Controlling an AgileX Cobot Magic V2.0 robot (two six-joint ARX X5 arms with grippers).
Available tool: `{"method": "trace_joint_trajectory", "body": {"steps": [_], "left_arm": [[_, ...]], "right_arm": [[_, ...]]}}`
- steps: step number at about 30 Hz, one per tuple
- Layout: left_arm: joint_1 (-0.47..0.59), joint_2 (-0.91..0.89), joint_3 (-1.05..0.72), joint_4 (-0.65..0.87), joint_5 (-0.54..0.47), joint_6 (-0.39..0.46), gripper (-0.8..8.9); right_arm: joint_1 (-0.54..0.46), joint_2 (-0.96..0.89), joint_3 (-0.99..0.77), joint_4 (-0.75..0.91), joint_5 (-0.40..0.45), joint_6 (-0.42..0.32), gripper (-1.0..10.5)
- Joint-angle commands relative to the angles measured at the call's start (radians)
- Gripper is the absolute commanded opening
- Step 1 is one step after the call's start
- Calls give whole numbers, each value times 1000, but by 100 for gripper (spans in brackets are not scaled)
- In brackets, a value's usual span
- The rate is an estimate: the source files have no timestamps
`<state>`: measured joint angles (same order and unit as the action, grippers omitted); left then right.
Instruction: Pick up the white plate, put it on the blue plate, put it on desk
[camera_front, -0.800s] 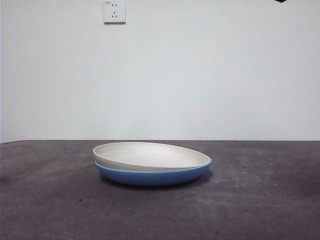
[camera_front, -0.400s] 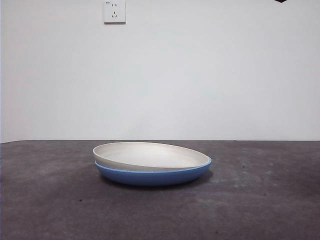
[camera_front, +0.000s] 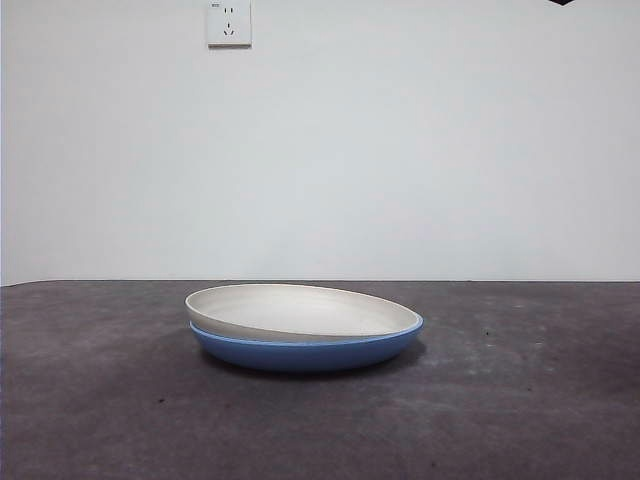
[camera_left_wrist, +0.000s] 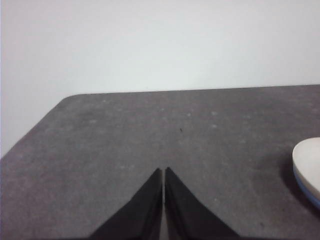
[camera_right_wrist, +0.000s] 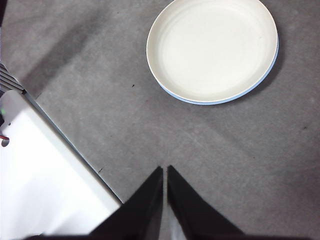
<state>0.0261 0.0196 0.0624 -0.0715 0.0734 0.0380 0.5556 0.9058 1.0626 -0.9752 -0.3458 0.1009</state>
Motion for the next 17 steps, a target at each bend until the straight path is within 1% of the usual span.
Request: {"method": "trace_joint_trajectory", "body": {"steps": [1,6,10,17], "left_arm": [[2,-17,-22,-5,-5,-6,9],[2,-17,-49,-43,-5,-5,9],[2,-17,-51,-117,-5,-5,9],[2,-17,-51,-114,-4,-5,9]], "right_arm": [[7,7,17,10,-1,-11,8],[7,7,17,10,-1,-11,8],[7,7,17,10,-1,-11,8],[7,7,17,10,-1,-11,8]]}}
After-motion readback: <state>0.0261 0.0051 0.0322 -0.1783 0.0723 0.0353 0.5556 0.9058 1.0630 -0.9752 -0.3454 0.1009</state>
